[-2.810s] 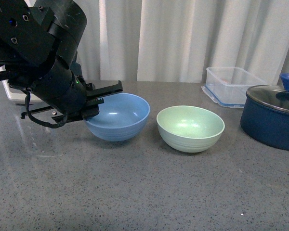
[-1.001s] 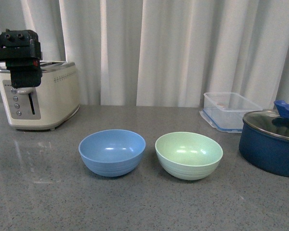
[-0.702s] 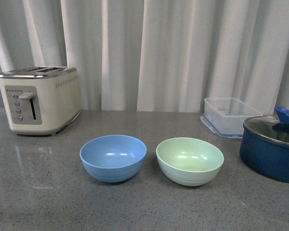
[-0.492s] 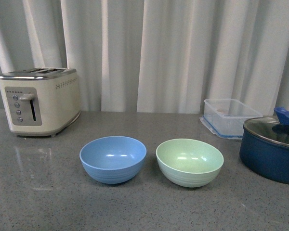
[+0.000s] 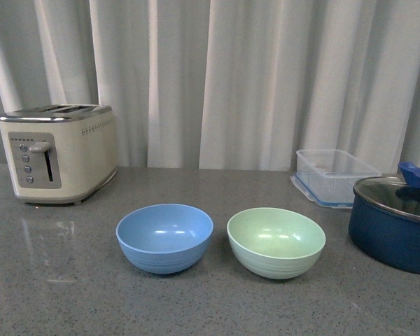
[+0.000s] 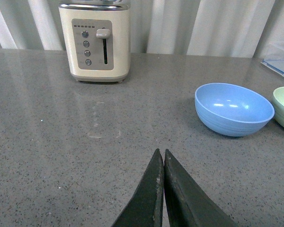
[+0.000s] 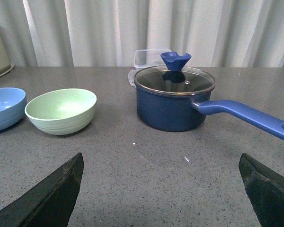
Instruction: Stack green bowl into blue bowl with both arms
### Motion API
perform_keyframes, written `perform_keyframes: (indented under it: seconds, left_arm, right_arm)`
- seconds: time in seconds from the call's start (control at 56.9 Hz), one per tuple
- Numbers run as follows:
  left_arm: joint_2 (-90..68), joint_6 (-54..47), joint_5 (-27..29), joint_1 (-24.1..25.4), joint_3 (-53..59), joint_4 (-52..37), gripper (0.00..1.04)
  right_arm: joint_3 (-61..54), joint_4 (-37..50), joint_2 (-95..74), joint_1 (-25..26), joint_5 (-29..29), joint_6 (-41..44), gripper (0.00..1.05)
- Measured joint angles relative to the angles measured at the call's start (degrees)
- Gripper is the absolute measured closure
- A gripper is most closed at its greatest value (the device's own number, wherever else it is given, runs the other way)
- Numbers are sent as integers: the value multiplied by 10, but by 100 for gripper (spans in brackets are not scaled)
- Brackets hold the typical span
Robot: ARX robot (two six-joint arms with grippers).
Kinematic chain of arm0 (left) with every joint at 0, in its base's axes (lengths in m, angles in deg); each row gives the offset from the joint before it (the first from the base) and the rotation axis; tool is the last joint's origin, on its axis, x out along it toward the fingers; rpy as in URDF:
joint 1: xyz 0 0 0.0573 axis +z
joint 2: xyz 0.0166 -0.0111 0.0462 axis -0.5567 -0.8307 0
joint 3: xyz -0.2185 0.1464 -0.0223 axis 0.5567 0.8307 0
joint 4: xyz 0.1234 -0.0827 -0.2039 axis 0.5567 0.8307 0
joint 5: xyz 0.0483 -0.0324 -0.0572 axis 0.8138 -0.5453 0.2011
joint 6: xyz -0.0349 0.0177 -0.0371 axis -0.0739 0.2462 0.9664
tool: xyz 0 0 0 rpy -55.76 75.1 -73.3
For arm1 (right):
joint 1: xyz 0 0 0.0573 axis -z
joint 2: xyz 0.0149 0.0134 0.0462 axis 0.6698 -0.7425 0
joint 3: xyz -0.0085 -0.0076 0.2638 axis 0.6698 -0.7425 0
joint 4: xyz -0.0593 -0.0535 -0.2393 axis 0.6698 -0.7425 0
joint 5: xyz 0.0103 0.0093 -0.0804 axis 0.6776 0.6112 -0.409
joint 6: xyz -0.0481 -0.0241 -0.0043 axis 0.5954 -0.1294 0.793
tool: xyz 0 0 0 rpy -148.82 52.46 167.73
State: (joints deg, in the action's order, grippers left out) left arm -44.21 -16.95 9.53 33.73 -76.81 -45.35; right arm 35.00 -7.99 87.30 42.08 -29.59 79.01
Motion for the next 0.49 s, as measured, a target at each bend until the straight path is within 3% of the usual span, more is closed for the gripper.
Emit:
perform_keyframes:
  seconds: [0.299,0.492]
  left_arm:
    - [70,0,-1,0,31,28,101]
    - [148,0,-1,0,31,100,101]
  right_arm:
    - [0,0,0,0,0,0,10]
    - [0,0,0,0,0,0,10]
